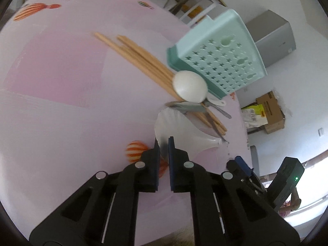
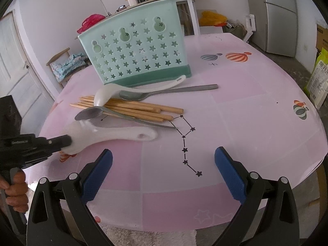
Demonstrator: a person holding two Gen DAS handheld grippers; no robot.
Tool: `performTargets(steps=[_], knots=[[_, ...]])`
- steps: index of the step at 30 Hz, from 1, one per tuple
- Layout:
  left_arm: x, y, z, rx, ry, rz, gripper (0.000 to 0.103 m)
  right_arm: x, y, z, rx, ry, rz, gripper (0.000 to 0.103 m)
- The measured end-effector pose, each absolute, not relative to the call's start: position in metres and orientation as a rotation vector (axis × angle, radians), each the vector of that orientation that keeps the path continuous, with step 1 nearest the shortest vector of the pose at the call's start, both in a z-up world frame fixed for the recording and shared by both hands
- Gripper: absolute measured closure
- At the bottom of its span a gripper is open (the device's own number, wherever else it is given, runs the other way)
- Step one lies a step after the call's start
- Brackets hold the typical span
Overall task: Organize utensils
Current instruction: 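Reach the left gripper to the white rice paddle and close on it, then lift the white paddle with the left gripper while the right gripper grasps the silver spoon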
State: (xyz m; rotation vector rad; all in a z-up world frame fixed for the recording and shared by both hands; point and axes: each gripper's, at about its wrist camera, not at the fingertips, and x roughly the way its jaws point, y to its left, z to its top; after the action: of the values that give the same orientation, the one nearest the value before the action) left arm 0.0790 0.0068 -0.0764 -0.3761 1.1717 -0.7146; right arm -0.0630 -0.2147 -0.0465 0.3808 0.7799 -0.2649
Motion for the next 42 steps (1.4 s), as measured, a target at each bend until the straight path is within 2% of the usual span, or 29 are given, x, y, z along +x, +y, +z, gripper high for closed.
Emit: performTargets(steps=[16,32,42], knots=[[0.097,0.054,-0.071,-0.422,1.167,-0.592,0.091,-0.060,-0.212,-0.048,0.348,0.790,-0.270,0.006],[0.101,0.058,-0.074,-0.439,1.151,-0.571,0.097,-0.059,-0.210,-0.048,0.324,0.803,-0.272,0.006],[0.100,0.063,-0.048,-0.196,1.073,-0.620,0.096,-0.059,-0.211,-0.037,0.295,0.787,-0.232,0.008]])
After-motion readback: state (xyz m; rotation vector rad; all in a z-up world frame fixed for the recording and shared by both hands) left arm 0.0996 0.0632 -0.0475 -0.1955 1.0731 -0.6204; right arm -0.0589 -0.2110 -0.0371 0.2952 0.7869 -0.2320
